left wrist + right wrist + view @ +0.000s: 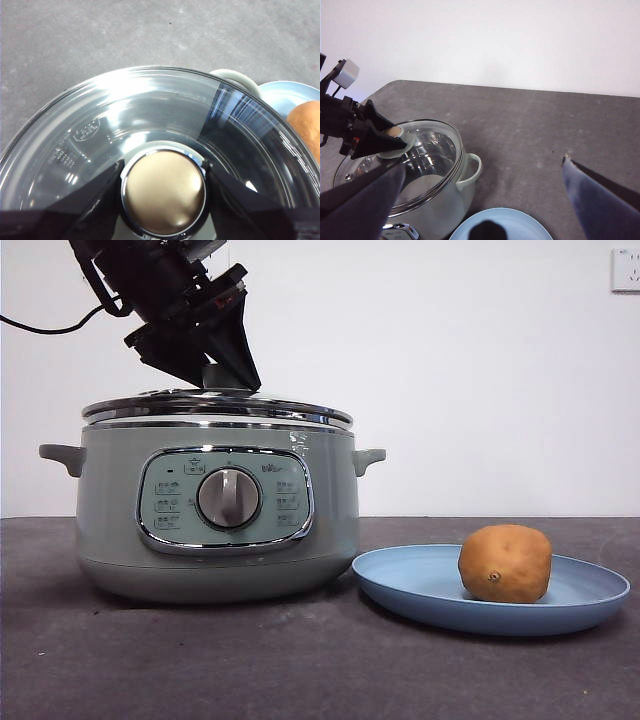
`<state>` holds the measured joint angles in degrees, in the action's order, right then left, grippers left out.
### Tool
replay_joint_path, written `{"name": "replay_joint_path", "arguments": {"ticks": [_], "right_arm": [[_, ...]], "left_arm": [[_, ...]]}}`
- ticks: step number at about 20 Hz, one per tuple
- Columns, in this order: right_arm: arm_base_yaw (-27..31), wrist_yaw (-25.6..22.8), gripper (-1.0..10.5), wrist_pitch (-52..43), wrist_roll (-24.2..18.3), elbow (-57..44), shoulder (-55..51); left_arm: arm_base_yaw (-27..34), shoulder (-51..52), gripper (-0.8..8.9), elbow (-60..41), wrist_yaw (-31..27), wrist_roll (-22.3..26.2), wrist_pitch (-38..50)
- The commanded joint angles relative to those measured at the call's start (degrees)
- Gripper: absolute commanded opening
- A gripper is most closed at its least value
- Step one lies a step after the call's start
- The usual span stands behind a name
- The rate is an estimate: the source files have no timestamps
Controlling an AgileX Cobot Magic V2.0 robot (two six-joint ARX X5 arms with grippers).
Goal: Take the potato out from the steamer,put the potato on the plate,close the lid
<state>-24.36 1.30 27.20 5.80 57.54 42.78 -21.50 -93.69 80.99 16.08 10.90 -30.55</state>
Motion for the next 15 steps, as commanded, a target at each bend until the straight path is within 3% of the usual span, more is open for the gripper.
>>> {"name": "replay_joint_path", "arguments": {"ticks": [1,12,15], "right_arm": [[-0.02,-0.13,6.6,-0.26,0.55,0.09,-0.04],[-0.02,-0.11,6.6,-0.26,0.55,0.09,-0.07],[-0.04,0.28,6.6,0.02,0.55,0.09,-0.04]], "left_arm": [[-0.04,0.00,-0.09,0.81,0.42,0.35,0.92],[-1.57,-3.56,-0.09,0.79,-0.11,1.18,-2.78],[-1.68,-3.56,0.54,0.79,-0.07,1.16,-5.31]]}}
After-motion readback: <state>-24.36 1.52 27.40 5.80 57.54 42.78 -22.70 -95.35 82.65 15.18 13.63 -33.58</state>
